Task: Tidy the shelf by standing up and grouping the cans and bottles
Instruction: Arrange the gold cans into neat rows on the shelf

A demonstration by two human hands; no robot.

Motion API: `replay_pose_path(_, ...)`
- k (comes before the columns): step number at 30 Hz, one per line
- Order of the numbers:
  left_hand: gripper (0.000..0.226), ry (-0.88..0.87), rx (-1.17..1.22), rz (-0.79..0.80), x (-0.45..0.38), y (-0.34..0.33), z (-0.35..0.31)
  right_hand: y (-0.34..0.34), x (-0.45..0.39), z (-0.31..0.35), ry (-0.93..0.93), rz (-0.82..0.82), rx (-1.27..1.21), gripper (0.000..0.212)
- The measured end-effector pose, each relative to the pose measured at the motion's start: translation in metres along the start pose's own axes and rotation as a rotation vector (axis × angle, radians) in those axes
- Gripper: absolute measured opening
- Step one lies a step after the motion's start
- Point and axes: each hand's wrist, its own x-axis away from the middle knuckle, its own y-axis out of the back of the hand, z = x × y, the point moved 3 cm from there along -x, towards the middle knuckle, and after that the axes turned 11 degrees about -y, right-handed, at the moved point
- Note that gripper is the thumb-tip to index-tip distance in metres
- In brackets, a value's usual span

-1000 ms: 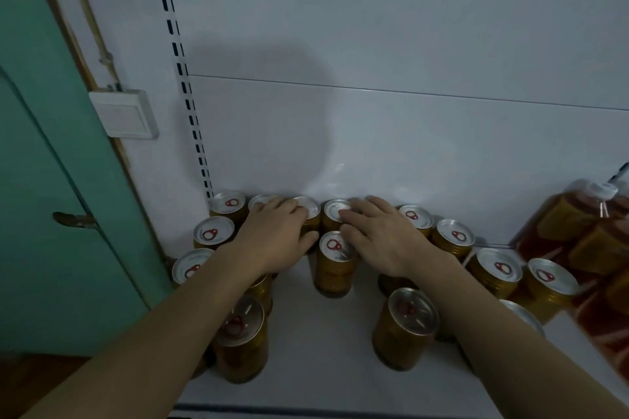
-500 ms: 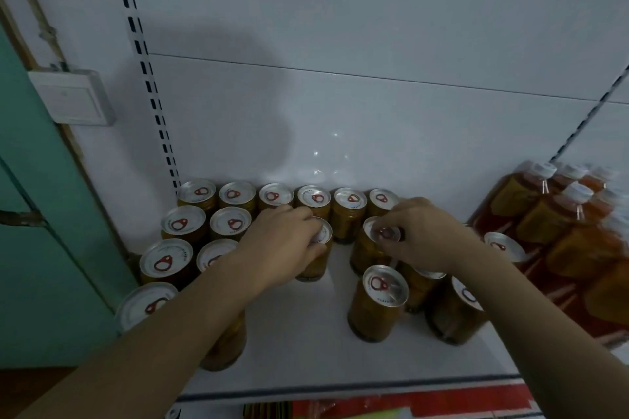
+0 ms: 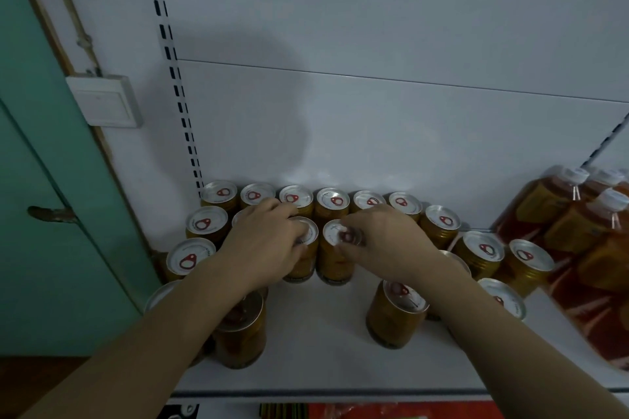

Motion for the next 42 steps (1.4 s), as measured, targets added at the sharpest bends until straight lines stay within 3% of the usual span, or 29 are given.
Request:
replay_pose_path(14,0.019,0.041,0.114,0.003,-0.006,-0.01,0.018,-0.004,-0.013,0.009,-0.085,0.0,-0.016,0.023)
replay_pose_path(16,0.023,0.052,0.125,0.02,-0.006,-0.01,0.018,-0.006,-0.012,0.008,-0.074,-0.014,-0.009,0.025)
replay_pose_path(19,0.046,0.068,0.137,0.032,-0.007,-0.009,0.014,-0.008,-0.007,0.003,-0.041,-0.049,-0.047,0.034)
replay_pose_path(23,0.06,-0.009,0.16,-0.052,-0.012,0.005,-0.009,0.002,0.013,-0.012,-0.034,-0.054,-0.074,0.054)
replay_pose_path(32,0.055,-0.259,0.216,-0.108,-0.024,0.011,-0.113,0.033,0.097,-0.083,-0.27,-0.158,0.002,0.04)
replay_pose_path(34,0.055,-0.271,0.22,-0.083,-0.024,0.001,-0.133,0.028,0.109,-0.095,-0.236,-0.168,0.02,0.036)
replay_pose_path(39,0.042,-0.206,0.151,-0.079,-0.016,-0.016,-0.151,0.009,0.114,-0.099,-0.182,-0.059,0.15,0.056)
replay_pose_path(42,0.048,-0.112,0.151,-0.076,-0.006,-0.018,-0.145,0.004,0.113,-0.091,-0.094,-0.074,0.125,0.049)
